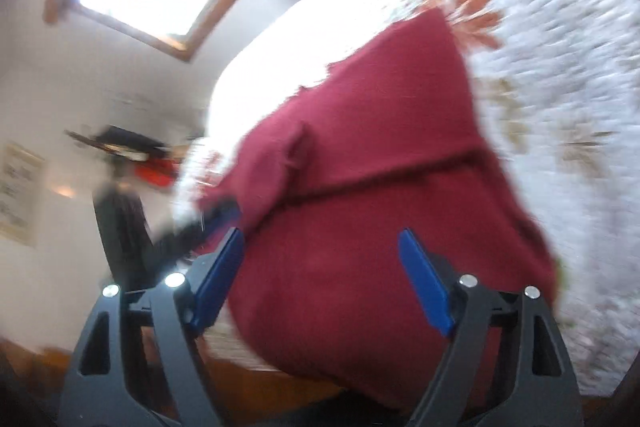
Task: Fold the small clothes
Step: 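Grasp the sweater hem with the right tool and lift it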
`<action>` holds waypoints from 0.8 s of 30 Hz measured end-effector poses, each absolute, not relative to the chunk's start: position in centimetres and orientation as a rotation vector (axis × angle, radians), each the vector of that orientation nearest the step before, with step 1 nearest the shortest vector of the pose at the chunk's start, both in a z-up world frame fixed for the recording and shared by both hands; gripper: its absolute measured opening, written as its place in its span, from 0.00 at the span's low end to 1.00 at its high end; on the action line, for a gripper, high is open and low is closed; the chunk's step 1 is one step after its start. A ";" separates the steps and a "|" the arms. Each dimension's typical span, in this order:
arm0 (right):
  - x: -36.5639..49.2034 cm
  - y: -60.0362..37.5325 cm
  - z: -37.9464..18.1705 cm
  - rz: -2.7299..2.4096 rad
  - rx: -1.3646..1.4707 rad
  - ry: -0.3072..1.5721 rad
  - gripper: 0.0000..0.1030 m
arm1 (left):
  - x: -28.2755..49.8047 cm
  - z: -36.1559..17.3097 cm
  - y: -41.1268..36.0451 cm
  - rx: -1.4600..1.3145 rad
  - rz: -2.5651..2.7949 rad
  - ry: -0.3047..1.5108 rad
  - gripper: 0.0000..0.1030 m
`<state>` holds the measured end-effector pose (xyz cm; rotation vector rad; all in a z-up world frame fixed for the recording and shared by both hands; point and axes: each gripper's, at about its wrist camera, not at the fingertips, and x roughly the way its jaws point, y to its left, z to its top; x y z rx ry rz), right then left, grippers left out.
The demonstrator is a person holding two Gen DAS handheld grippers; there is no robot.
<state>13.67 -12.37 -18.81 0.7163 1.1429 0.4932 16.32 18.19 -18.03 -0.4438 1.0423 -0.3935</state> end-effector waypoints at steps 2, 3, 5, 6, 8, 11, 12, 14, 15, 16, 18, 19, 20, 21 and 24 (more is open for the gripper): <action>16.8 -11.6 -20.2 0.555 0.788 1.192 0.63 | 14.6 -17.5 20.1 -0.491 -0.376 1.051 0.68; 18.6 -10.9 -21.1 0.597 0.821 1.224 0.57 | 13.5 -17.4 21.2 -0.513 -0.353 1.055 0.71; 21.3 -9.4 -22.6 0.661 0.868 1.273 0.55 | 10.9 -17.3 23.8 -0.568 -0.291 1.040 0.72; 22.5 -8.7 -23.4 0.678 0.886 1.298 0.55 | 10.2 -17.1 24.8 -0.592 -0.273 1.040 0.72; 24.8 -7.4 -25.0 0.687 0.900 1.351 0.55 | 7.7 -17.6 27.2 -0.648 -0.213 1.044 0.72; 26.9 -5.8 -26.5 0.715 0.890 1.410 0.55 | 4.9 -18.5 29.2 -0.690 -0.132 1.060 0.72; 27.2 -5.3 -26.6 0.723 0.878 1.423 0.55 | 4.3 -18.8 29.7 -0.707 -0.105 1.064 0.72; 27.8 -4.3 -26.8 0.751 0.869 1.440 0.54 | 2.8 -19.5 31.3 -0.760 -0.053 1.062 0.72; 28.0 -4.0 -26.8 0.762 0.872 1.443 0.51 | 2.2 -19.9 32.0 -0.795 -0.028 1.063 0.72; 28.3 -3.5 -26.8 0.773 0.873 1.450 0.46 | 1.7 -20.2 32.3 -0.811 -0.011 1.063 0.72; 28.7 -3.0 -27.0 0.775 0.866 1.462 0.30 | 0.9 -20.5 33.0 -0.829 0.018 1.064 0.72; 28.7 -2.9 -27.0 0.772 0.858 1.464 0.11 | 0.8 -20.7 33.0 -0.836 0.022 1.066 0.72; 28.9 -2.7 -26.7 0.772 0.841 1.458 0.06 | 0.7 -20.8 33.0 -0.840 0.025 1.071 0.72; 28.9 -2.8 -26.3 0.775 0.834 1.447 0.06 | 0.7 -21.0 33.0 -0.836 0.030 1.078 0.72; 28.7 -4.3 -24.4 0.784 0.816 1.388 0.05 | 1.5 -21.0 32.5 -0.837 0.030 1.082 0.72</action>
